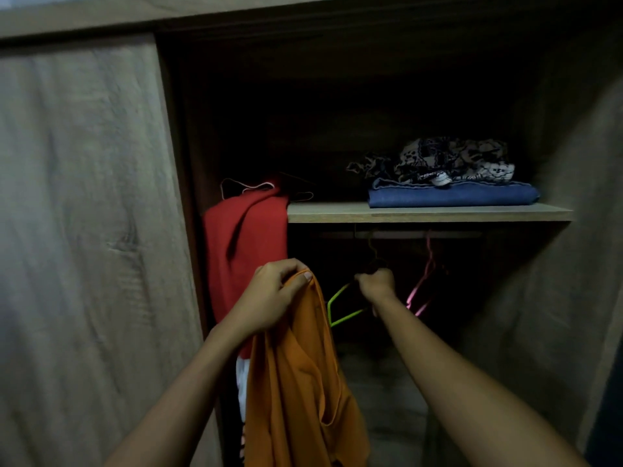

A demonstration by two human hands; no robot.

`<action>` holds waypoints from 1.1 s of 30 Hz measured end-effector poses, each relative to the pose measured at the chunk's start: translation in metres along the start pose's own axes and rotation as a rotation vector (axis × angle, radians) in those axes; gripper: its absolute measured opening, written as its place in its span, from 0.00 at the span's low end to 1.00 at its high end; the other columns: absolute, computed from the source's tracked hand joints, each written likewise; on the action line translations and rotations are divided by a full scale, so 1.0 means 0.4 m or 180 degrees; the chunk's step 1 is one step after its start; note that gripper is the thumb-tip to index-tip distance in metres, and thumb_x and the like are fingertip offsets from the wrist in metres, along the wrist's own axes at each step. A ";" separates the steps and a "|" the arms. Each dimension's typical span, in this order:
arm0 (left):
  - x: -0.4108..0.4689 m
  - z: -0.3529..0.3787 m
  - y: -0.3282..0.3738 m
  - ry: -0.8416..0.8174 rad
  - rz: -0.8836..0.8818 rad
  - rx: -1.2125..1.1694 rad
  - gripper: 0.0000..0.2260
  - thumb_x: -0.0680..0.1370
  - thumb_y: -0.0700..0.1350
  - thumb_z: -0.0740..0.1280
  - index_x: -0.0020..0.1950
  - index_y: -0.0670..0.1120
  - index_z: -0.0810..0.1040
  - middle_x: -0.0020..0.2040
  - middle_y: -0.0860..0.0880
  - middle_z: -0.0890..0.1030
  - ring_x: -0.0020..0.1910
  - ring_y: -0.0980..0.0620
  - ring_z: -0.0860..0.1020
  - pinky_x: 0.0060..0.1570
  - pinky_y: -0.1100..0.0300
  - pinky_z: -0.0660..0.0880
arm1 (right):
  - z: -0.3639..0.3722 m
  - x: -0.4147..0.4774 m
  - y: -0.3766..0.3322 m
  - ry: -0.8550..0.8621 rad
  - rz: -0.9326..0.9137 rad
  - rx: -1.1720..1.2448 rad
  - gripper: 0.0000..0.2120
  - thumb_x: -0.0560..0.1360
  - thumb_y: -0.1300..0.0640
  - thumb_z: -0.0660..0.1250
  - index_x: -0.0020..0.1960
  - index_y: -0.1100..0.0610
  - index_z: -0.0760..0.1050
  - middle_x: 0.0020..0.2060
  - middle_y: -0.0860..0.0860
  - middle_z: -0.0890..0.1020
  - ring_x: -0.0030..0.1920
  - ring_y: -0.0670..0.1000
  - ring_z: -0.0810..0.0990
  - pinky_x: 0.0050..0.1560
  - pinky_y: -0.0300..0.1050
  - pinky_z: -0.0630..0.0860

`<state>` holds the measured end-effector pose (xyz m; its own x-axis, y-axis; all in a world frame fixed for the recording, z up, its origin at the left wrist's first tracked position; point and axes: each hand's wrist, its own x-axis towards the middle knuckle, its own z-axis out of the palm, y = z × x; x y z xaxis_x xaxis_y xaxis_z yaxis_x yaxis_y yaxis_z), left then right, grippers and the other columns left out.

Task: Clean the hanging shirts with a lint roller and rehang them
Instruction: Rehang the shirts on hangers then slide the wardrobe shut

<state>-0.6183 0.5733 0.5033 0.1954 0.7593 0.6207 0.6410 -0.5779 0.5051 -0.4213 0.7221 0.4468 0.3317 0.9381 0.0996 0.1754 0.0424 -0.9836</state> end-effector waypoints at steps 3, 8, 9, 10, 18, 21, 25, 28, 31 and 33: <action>-0.001 -0.003 0.003 0.0010 0.0009 0.0012 0.07 0.80 0.44 0.66 0.44 0.47 0.81 0.40 0.51 0.83 0.42 0.56 0.81 0.44 0.60 0.73 | -0.025 -0.013 -0.027 0.0178 -0.0045 -0.0149 0.18 0.73 0.56 0.72 0.58 0.67 0.79 0.56 0.62 0.82 0.58 0.62 0.80 0.55 0.47 0.76; -0.017 -0.003 0.013 0.0016 0.0059 -0.0004 0.07 0.80 0.44 0.66 0.44 0.47 0.81 0.40 0.51 0.83 0.41 0.56 0.80 0.43 0.60 0.74 | -0.029 -0.056 0.017 -0.0112 0.0212 -0.0147 0.29 0.71 0.47 0.75 0.61 0.68 0.76 0.58 0.61 0.81 0.59 0.61 0.80 0.52 0.44 0.74; -0.018 -0.002 0.016 0.0021 0.0069 -0.0005 0.07 0.80 0.44 0.66 0.44 0.47 0.81 0.40 0.51 0.83 0.42 0.56 0.81 0.43 0.60 0.74 | -0.021 -0.063 0.028 -0.0167 0.0270 -0.0101 0.31 0.70 0.46 0.75 0.62 0.68 0.75 0.58 0.61 0.80 0.60 0.61 0.79 0.52 0.44 0.73; -0.020 -0.001 0.018 0.0026 0.0076 -0.0007 0.07 0.80 0.44 0.66 0.44 0.48 0.81 0.40 0.52 0.83 0.42 0.56 0.81 0.43 0.61 0.74 | -0.011 -0.069 0.036 -0.0224 0.0319 -0.0011 0.32 0.69 0.45 0.76 0.62 0.68 0.74 0.59 0.60 0.80 0.60 0.61 0.79 0.52 0.44 0.73; -0.021 0.011 0.026 0.0025 0.0073 -0.0007 0.06 0.80 0.45 0.66 0.45 0.49 0.81 0.41 0.53 0.83 0.43 0.59 0.81 0.45 0.62 0.74 | 0.049 -0.076 0.022 -0.0487 0.0716 0.0717 0.20 0.73 0.58 0.73 0.60 0.67 0.74 0.46 0.57 0.78 0.40 0.52 0.76 0.34 0.42 0.71; -0.023 0.010 0.025 0.0086 0.0056 -0.0008 0.07 0.80 0.45 0.66 0.44 0.48 0.81 0.40 0.53 0.83 0.42 0.60 0.80 0.43 0.65 0.72 | 0.054 -0.064 0.012 -0.0371 0.0697 0.0767 0.14 0.73 0.62 0.71 0.57 0.66 0.76 0.44 0.58 0.80 0.38 0.53 0.77 0.30 0.40 0.70; -0.030 0.010 0.019 0.0085 0.0002 -0.0015 0.07 0.80 0.45 0.66 0.44 0.48 0.81 0.37 0.55 0.81 0.38 0.63 0.78 0.39 0.71 0.70 | 0.029 -0.072 -0.013 -0.0315 0.0470 0.0796 0.05 0.74 0.60 0.69 0.48 0.61 0.76 0.36 0.54 0.78 0.34 0.51 0.76 0.29 0.40 0.69; -0.031 0.011 0.015 0.0090 -0.0019 -0.0014 0.07 0.80 0.45 0.66 0.44 0.48 0.81 0.38 0.54 0.81 0.38 0.63 0.78 0.39 0.71 0.70 | -0.009 -0.086 -0.033 -0.0282 0.0327 0.0772 0.06 0.74 0.63 0.67 0.39 0.59 0.73 0.32 0.54 0.74 0.30 0.50 0.72 0.26 0.41 0.65; -0.033 0.016 0.016 0.0118 -0.0069 -0.0026 0.07 0.80 0.45 0.67 0.44 0.48 0.82 0.39 0.53 0.82 0.40 0.62 0.79 0.40 0.70 0.70 | -0.062 -0.126 -0.034 -0.0322 0.0206 0.0591 0.06 0.73 0.62 0.67 0.38 0.57 0.73 0.31 0.53 0.71 0.28 0.50 0.69 0.27 0.40 0.64; -0.039 0.020 0.019 0.0129 -0.0106 -0.0009 0.07 0.80 0.45 0.66 0.44 0.48 0.82 0.40 0.53 0.83 0.40 0.61 0.79 0.41 0.71 0.70 | -0.096 -0.163 -0.017 -0.0401 0.0142 0.0465 0.05 0.73 0.62 0.66 0.39 0.58 0.73 0.31 0.53 0.71 0.29 0.50 0.69 0.30 0.40 0.65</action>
<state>-0.6102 0.5595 0.4927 0.1439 0.7655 0.6271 0.6446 -0.5534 0.5276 -0.4086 0.6473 0.4529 0.2157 0.9754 0.0449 0.0236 0.0408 -0.9989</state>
